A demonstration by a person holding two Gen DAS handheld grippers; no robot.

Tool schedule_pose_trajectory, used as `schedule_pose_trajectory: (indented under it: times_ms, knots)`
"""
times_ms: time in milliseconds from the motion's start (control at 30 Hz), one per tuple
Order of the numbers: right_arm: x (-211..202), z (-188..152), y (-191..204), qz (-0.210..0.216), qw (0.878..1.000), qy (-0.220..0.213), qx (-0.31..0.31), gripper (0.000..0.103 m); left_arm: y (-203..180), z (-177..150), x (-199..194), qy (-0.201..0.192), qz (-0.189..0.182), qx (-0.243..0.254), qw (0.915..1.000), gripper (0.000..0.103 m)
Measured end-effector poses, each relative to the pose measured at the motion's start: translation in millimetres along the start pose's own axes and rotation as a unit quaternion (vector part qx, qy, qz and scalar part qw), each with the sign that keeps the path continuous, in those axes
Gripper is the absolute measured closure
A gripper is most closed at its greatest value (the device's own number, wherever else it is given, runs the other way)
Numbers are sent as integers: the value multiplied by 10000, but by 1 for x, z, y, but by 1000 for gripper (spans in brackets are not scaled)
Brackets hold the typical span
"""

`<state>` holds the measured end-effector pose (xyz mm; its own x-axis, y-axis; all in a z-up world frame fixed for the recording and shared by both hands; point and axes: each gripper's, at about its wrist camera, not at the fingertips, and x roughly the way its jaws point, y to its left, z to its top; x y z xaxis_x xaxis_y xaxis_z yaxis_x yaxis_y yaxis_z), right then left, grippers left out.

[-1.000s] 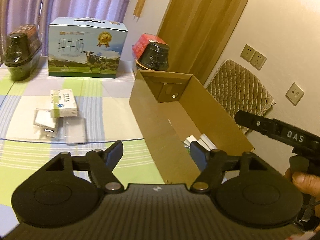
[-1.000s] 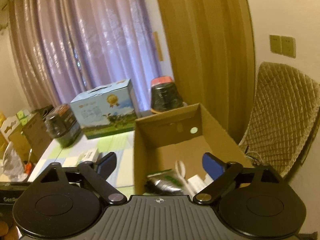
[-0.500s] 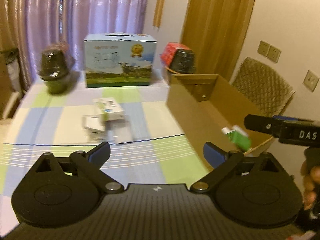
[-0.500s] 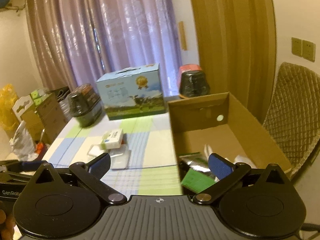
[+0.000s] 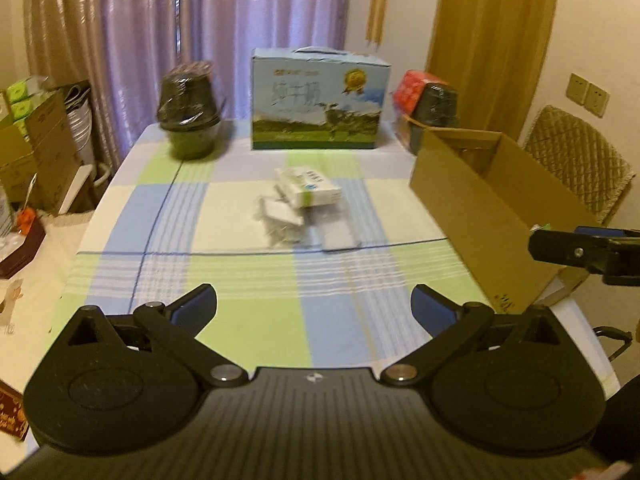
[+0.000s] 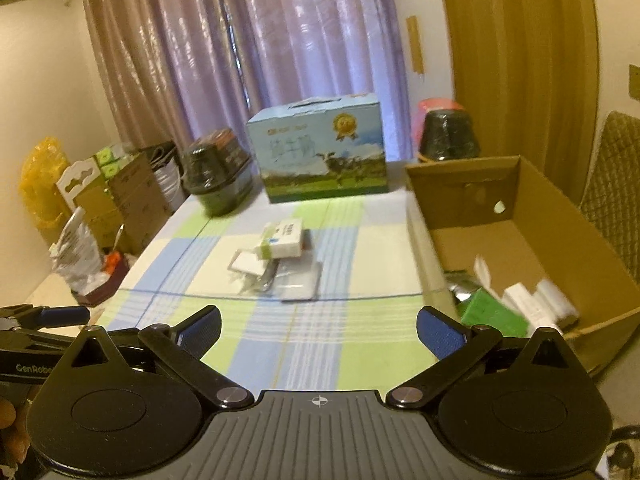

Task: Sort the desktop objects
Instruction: 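Withdraw both tools from the cardboard box back over the table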

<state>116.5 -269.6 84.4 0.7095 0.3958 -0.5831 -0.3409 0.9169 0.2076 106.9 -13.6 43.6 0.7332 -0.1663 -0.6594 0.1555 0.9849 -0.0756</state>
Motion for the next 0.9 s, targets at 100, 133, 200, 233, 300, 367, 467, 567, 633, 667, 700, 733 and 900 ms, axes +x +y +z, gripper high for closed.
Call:
schedule_pose_trajectory:
  times_ms: [100,133,200,233,300,367,467,567,633,667,700,733,900]
  knots:
    - [6,-5,7,47,10000,72,-30,2,12,-4,2,74,-17,-146,9999,1]
    - [7,-6,9,60,9999,97,-38,2,14,-5,2,84,6,-162,9998,1]
    - [11,-9,12,88,9998,151,-56,2,17,-6,3,101,63,-139,9998,1]
    - [13,-10,13,97,9998,173,-71,2,19,-6,4,107,78,-143,9998,1]
    - [16,-12,16,112,9997,214,-97,2,22,-7,6,114,103,-161,9998,1]
    - [19,-14,17,119,9996,247,-97,2,24,-7,8,110,138,-155,9997,1]
    - [23,-16,19,113,9995,286,-95,2,27,-5,12,101,194,-120,9997,1]
    - [27,-17,19,107,9994,317,-91,2,29,-5,16,98,248,-86,9996,1]
    - [29,-18,18,101,9994,333,-81,2,32,-4,19,96,259,-69,9996,1]
    - [30,-18,18,100,9993,341,-68,2,33,-4,21,100,272,-47,9996,1]
    - [32,-18,17,99,9993,348,-56,2,33,-4,23,119,288,-25,9995,1]
    - [33,-18,17,96,9993,353,-48,2,34,-3,25,129,295,-9,9995,1]
    - [41,-19,18,102,9991,399,-49,2,37,-3,32,173,312,15,9994,1]
